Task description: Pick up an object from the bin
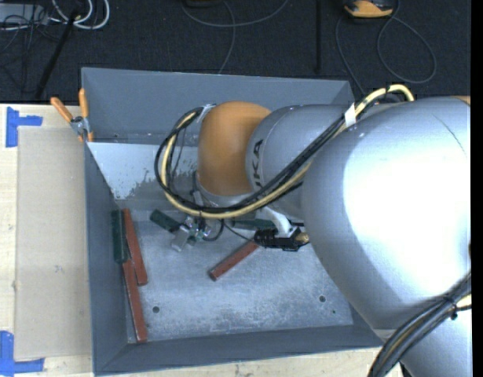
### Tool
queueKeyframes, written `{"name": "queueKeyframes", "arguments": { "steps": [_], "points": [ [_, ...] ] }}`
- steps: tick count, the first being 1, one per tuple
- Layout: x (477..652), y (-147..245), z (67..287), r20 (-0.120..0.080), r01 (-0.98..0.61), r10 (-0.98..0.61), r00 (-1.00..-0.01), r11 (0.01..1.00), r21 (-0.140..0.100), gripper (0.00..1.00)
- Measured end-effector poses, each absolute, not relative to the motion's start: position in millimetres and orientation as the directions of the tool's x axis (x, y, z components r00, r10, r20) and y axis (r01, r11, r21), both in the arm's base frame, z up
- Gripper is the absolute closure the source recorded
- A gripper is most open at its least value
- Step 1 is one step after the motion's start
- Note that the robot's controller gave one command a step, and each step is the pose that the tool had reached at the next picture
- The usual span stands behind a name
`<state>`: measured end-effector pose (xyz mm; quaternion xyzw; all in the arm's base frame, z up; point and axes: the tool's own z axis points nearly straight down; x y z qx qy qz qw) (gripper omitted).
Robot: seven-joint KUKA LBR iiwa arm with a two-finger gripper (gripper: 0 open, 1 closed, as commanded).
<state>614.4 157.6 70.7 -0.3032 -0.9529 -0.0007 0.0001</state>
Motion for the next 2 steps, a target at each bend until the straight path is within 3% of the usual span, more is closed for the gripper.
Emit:
{"name": "queueKeyframes", "arguments": {
  "steps": [1, 2],
  "points": [
    [620.5, 142.5, 178.2, -0.006, 0.560, 0.560, -0.829, 0.829, 0.005, 1.00],
    [589.7, 156.2, 223.9, -0.002, 0.556, 0.556, -0.831, 0.831, 0.003, 1.00]
  ]
}}
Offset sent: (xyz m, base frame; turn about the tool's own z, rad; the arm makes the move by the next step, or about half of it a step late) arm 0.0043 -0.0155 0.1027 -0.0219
